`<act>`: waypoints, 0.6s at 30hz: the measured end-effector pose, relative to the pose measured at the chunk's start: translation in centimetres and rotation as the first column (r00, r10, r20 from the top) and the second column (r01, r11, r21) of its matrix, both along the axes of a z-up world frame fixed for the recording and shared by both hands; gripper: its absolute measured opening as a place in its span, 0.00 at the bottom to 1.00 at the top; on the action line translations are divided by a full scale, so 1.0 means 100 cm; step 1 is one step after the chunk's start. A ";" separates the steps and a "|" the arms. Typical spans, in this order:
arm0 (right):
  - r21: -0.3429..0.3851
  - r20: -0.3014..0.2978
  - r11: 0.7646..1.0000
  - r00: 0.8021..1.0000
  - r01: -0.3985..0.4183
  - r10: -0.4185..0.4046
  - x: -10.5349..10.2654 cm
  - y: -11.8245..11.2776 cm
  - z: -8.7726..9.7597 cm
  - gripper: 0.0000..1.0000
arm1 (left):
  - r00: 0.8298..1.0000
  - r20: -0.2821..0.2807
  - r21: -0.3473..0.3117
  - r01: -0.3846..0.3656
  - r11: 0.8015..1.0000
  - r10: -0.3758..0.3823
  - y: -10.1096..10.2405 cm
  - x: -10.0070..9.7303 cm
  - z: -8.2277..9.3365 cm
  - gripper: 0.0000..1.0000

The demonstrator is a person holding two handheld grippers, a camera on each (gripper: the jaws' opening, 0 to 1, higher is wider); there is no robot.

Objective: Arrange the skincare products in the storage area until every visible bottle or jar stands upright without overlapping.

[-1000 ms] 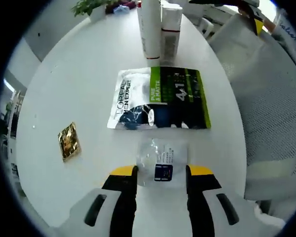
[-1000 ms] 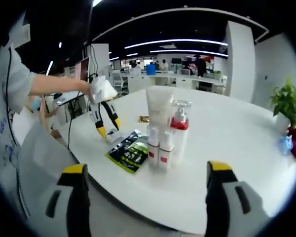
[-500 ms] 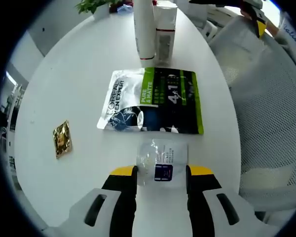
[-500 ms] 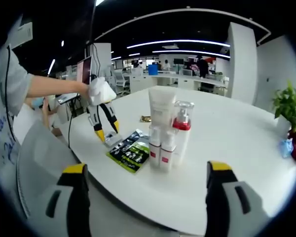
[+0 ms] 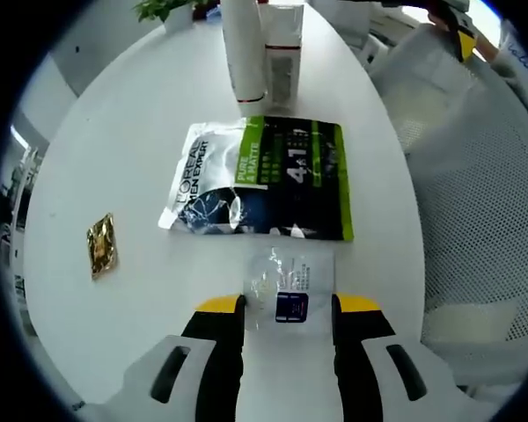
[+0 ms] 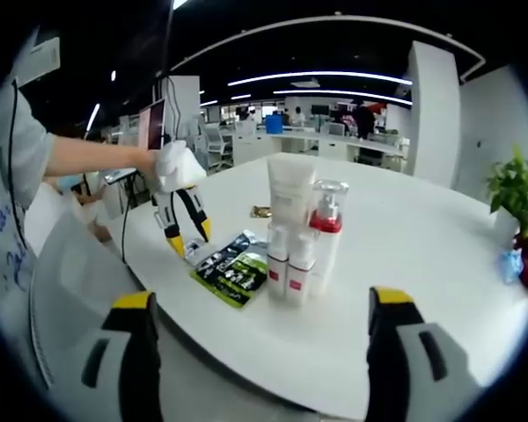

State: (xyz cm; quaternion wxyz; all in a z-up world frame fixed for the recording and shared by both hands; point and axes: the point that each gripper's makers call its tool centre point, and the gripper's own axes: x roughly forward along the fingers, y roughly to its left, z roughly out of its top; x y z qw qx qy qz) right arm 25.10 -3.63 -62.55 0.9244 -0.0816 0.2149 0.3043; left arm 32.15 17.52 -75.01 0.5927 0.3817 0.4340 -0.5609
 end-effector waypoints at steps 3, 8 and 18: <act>-0.007 -0.004 1.000 1.000 -0.002 0.002 0.000 0.000 -0.001 1.00 | 1.000 0.000 0.000 -0.002 1.000 0.002 0.000 -0.002 -0.001 0.37; -0.009 0.000 1.000 1.000 -0.005 0.005 0.000 0.001 -0.001 1.00 | 1.000 0.003 -0.010 -0.011 1.000 0.011 -0.003 -0.002 0.000 0.37; -0.015 0.001 1.000 1.000 -0.007 0.007 0.000 0.001 -0.001 1.00 | 0.999 0.029 -0.018 -0.018 1.000 0.019 -0.006 0.000 -0.001 0.37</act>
